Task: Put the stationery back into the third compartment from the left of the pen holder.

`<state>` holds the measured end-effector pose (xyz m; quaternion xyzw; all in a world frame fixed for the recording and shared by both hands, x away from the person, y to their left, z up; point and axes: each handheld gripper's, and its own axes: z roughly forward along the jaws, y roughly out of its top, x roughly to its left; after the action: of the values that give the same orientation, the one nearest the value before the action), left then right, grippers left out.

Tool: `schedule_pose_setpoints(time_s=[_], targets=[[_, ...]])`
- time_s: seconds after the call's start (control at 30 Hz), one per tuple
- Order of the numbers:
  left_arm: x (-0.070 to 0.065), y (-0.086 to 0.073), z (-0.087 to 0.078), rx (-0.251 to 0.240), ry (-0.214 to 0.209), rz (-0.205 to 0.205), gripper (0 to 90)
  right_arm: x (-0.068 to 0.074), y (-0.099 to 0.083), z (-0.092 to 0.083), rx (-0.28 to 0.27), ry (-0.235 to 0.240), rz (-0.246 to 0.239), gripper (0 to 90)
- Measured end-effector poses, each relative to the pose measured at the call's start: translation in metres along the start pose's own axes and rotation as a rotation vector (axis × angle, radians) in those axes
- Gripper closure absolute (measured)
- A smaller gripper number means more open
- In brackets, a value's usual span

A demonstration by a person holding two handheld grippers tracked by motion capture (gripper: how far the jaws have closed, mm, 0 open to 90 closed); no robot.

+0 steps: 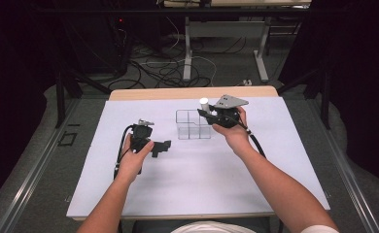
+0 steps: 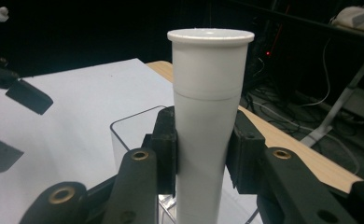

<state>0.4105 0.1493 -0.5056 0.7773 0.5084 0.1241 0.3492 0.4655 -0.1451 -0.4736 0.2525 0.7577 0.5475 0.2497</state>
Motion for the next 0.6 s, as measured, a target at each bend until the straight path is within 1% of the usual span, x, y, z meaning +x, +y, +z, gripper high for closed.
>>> schedule_pose_setpoints(time_s=[0.03,0.17,0.2,0.27,0.33,0.37,0.43,0.47,0.5,0.53,0.57,0.6], targets=[[0.000,0.000,0.000,0.001,-0.002,0.000,0.4,-0.002,-0.002,0.002,0.002,0.001,0.008,67.7],[0.000,0.000,0.000,0.001,-0.003,0.001,0.4,-0.007,-0.010,0.009,-0.003,-0.002,0.077,67.7],[0.000,0.000,0.000,0.000,-0.005,0.002,0.4,-0.009,-0.013,0.011,-0.005,-0.007,0.087,67.7],[0.000,0.000,0.000,-0.001,-0.005,0.001,0.4,-0.011,-0.017,0.016,0.004,-0.010,0.077,67.7],[0.000,-0.001,0.000,-0.003,-0.006,-0.004,0.4,-0.011,-0.021,0.022,0.015,0.001,0.073,67.7],[0.001,-0.001,-0.001,-0.001,-0.006,0.002,0.4,-0.011,-0.023,0.024,0.021,0.004,0.073,67.6],[0.002,-0.001,-0.002,-0.002,-0.003,-0.002,0.4,-0.011,-0.027,0.028,0.031,-0.003,0.082,67.3],[0.003,-0.001,-0.002,-0.006,-0.006,-0.007,0.4,-0.011,-0.029,0.029,0.041,0.003,0.085,65.4],[0.004,-0.001,-0.002,-0.009,-0.007,-0.010,0.4,-0.011,-0.030,0.029,0.029,-0.006,0.089,62.6],[0.004,-0.001,-0.003,-0.007,-0.003,-0.010,0.4,-0.011,-0.029,0.029,0.025,-0.006,0.095,58.9],[0.005,-0.001,-0.003,-0.012,-0.008,-0.020,0.4,-0.011,-0.029,0.028,0.020,-0.004,0.097,55.2],[0.006,-0.001,-0.004,-0.009,-0.005,-0.014,0.4,-0.010,-0.027,0.026,0.015,0.002,0.094,51.3]])
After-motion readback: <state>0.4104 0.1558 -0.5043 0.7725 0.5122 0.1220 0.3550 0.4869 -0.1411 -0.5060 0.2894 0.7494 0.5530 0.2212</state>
